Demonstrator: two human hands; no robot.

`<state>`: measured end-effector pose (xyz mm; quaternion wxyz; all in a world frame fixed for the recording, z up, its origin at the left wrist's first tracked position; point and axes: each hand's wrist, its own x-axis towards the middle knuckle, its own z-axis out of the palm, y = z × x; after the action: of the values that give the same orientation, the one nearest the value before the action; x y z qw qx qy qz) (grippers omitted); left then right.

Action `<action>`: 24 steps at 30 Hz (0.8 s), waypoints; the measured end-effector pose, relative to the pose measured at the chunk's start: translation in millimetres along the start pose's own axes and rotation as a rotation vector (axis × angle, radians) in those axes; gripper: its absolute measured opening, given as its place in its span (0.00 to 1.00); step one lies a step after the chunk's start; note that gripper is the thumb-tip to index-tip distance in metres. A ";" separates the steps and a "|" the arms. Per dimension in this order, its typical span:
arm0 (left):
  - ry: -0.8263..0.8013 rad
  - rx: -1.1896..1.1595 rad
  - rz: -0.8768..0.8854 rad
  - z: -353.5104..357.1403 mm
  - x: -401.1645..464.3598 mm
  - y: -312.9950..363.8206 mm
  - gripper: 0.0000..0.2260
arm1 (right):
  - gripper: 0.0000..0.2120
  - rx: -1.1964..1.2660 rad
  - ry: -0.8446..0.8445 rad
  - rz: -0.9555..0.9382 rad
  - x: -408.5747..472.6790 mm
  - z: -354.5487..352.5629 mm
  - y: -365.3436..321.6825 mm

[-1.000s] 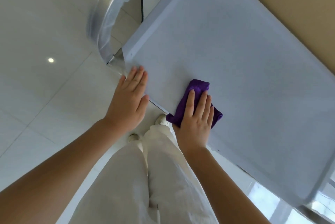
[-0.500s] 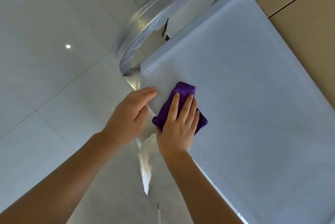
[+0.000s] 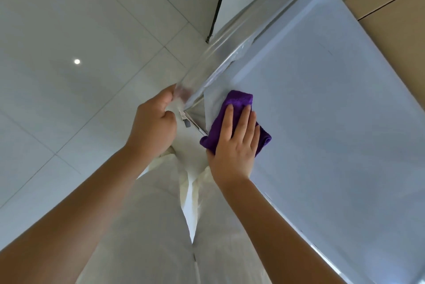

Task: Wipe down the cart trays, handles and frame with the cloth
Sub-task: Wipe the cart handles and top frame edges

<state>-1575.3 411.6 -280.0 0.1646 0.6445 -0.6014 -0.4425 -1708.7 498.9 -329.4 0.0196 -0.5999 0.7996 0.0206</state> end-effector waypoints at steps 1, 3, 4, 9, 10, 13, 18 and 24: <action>-0.023 0.024 0.018 -3.2 1.6 -0.5 0.23 | 0.53 0.000 0.007 0.003 6.8 -0.2 -9.2; -0.062 0.045 0.061 -7.5 2.7 -0.7 0.26 | 0.52 0.007 0.027 0.002 16.6 -0.5 -22.9; -0.072 0.045 0.077 -9.8 3.4 -0.3 0.27 | 0.52 0.015 0.038 -0.004 20.1 -0.7 -27.5; -0.105 0.039 0.075 -15.5 6.9 -1.5 0.28 | 0.45 0.143 0.095 -0.134 41.2 -3.7 -41.4; -0.111 0.028 0.064 -15.7 7.2 -1.5 0.27 | 0.42 0.187 0.092 -0.158 48.1 -4.4 -44.0; -0.135 -0.009 0.051 -14.6 6.0 -0.4 0.26 | 0.34 0.265 0.041 -0.198 62.7 -6.6 -44.4; -0.150 -0.130 -0.003 -0.2 -3.2 -3.8 0.30 | 0.26 0.364 -0.065 -0.402 84.8 -13.7 -28.4; 0.026 -0.183 -0.134 34.8 -36.6 3.2 0.34 | 0.28 0.286 -0.168 -0.664 112.6 -25.5 -15.1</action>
<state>-1599.8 455.7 -283.2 0.2007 0.6710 -0.5119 -0.4974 -1725.8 385.3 -310.4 0.1744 -0.8139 0.5520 -0.0493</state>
